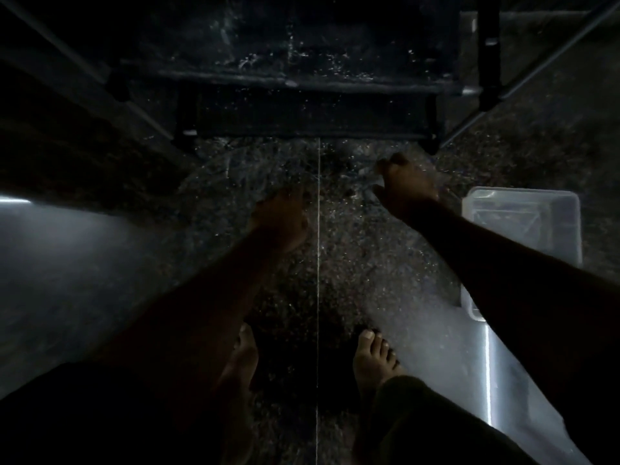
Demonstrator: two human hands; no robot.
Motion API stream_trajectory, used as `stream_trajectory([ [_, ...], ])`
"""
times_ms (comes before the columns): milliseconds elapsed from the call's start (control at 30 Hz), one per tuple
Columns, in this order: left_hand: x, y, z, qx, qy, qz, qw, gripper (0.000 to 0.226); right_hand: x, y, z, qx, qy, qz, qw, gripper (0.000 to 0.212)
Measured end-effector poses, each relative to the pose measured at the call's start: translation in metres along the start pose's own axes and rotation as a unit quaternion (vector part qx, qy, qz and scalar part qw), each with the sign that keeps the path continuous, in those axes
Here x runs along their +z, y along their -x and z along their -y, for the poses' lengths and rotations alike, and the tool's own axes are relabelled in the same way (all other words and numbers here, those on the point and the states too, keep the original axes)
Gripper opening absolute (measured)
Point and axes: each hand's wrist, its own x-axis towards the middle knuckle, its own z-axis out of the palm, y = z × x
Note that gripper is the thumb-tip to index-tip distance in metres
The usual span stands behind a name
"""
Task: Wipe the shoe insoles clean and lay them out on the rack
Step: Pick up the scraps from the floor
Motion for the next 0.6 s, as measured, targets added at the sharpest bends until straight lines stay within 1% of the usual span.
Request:
stream_trajectory([
  [100, 0.015, -0.004, 0.025, -0.020, 0.040, -0.011, 0.999, 0.055, 0.021, -0.011, 0.023, -0.017, -0.009, 0.037, 0.999, 0.042],
  [200, 0.027, -0.006, 0.042, -0.019, 0.075, -0.041, 0.996, 0.050, 0.040, -0.018, 0.036, -0.022, -0.019, 0.057, 0.998, 0.035],
  [267, 0.032, -0.009, 0.052, -0.031, 0.093, -0.048, 0.994, 0.047, 0.050, -0.022, 0.041, -0.020, -0.015, 0.069, 0.997, 0.036],
  [467, 0.038, -0.035, 0.062, -0.052, 0.106, -0.047, 0.992, 0.045, 0.066, -0.028, 0.041, -0.008, -0.044, 0.063, 0.997, 0.044],
  [600, 0.046, -0.047, 0.058, -0.034, 0.113, -0.053, 0.992, 0.049, 0.074, -0.027, 0.043, -0.001, -0.022, 0.053, 0.998, 0.035],
])
